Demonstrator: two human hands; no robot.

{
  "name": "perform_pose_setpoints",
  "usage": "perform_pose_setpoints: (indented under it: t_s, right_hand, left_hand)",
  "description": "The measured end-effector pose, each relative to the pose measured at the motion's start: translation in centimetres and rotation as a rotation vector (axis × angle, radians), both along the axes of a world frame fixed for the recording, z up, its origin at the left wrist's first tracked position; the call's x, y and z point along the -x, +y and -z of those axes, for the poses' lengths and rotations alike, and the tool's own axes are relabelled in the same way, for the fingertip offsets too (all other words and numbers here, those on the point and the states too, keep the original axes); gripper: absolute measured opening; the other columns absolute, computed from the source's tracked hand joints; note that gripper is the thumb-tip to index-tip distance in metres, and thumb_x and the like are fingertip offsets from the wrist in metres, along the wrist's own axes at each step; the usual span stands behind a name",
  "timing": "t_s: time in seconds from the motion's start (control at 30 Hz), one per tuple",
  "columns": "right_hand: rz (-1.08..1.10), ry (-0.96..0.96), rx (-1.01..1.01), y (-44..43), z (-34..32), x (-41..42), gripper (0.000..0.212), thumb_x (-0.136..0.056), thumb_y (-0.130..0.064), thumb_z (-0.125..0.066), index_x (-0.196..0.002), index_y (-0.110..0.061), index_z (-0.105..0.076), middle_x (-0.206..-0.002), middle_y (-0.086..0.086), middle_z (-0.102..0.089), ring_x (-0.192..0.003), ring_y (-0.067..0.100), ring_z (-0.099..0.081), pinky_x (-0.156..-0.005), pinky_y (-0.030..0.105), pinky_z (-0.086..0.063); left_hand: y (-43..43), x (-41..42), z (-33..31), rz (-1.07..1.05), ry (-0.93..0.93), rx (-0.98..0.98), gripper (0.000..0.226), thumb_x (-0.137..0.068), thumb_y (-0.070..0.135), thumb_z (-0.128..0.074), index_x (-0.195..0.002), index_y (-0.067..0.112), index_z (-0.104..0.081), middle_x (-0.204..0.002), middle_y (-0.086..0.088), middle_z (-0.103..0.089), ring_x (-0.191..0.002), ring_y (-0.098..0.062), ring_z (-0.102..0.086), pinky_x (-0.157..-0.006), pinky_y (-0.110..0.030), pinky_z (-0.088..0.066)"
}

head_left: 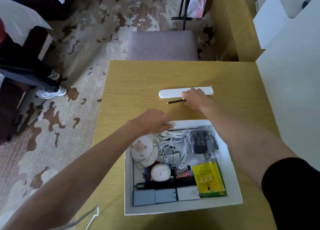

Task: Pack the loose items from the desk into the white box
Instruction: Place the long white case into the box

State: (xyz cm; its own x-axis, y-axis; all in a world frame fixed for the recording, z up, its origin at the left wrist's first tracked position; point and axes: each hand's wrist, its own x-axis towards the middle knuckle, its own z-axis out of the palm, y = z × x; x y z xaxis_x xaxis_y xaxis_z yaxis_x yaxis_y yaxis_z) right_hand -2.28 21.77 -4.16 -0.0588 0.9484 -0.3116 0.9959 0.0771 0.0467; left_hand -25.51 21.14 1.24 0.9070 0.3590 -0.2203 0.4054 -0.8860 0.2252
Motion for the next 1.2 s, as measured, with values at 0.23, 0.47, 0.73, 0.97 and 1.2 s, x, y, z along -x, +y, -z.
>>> perform_pose_setpoints:
  t_s: [0.23,0.47,0.73,0.97,1.2]
  right_hand:
    - [0.008,-0.058,0.112,0.0,-0.7,-0.6,0.019,-0.097,-0.023,-0.053,-0.11,-0.011,-0.059,-0.117,0.011,-0.061,-0.113,0.029,-0.052,-0.084,0.041,-0.044]
    - [0.076,0.351,-0.35,-6.2,-8.7,-0.2,0.009,-0.095,-0.022,-0.058,-0.097,-0.014,-0.058,-0.094,0.001,-0.064,-0.082,0.016,-0.057,-0.065,0.029,-0.042]
    - [-0.1,0.397,-0.126,-18.3,-11.3,5.3,0.01,-0.091,-0.037,-0.052,-0.093,-0.031,-0.061,-0.079,-0.022,-0.05,-0.074,0.001,-0.048,-0.069,0.015,-0.03]
    - [-0.171,0.454,0.09,-21.6,-7.9,10.1,0.012,-0.093,-0.032,-0.057,-0.095,-0.023,-0.065,-0.09,-0.01,-0.062,-0.082,0.007,-0.056,-0.078,0.027,-0.046]
    - [0.048,0.605,-0.072,-21.0,-8.6,8.0,0.012,-0.093,-0.032,-0.056,-0.094,-0.028,-0.068,-0.085,-0.018,-0.06,-0.078,-0.003,-0.053,-0.066,0.014,-0.04]
  left_hand:
    - [0.3,-0.5,-0.1,-0.017,0.057,0.029,0.034,-0.097,0.043,-0.042,-0.113,0.019,-0.06,-0.094,-0.007,-0.067,-0.086,-0.023,-0.061,-0.065,-0.029,-0.036]
    - [0.7,1.9,-0.9,-0.316,-0.167,0.477,0.043,-0.098,0.049,-0.034,-0.099,0.024,-0.068,-0.086,0.003,-0.068,-0.08,-0.012,-0.063,-0.071,-0.03,-0.048]
    - [1.3,5.2,-0.9,-0.452,-0.159,0.433,0.042,-0.098,0.038,-0.042,-0.089,0.005,-0.067,-0.079,-0.008,-0.066,-0.069,-0.017,-0.056,-0.07,-0.032,-0.046]
    - [-0.8,6.6,-0.8,-0.374,-0.107,0.225,0.043,-0.094,0.059,-0.031,-0.096,0.029,-0.06,-0.081,0.007,-0.059,-0.079,-0.018,-0.056,-0.069,-0.032,-0.041]
    - [0.0,5.8,-1.5,-0.28,-0.007,0.222,0.04,-0.098,0.052,-0.03,-0.099,0.025,-0.06,-0.072,0.013,-0.05,-0.078,-0.018,-0.052,-0.066,-0.031,-0.035]
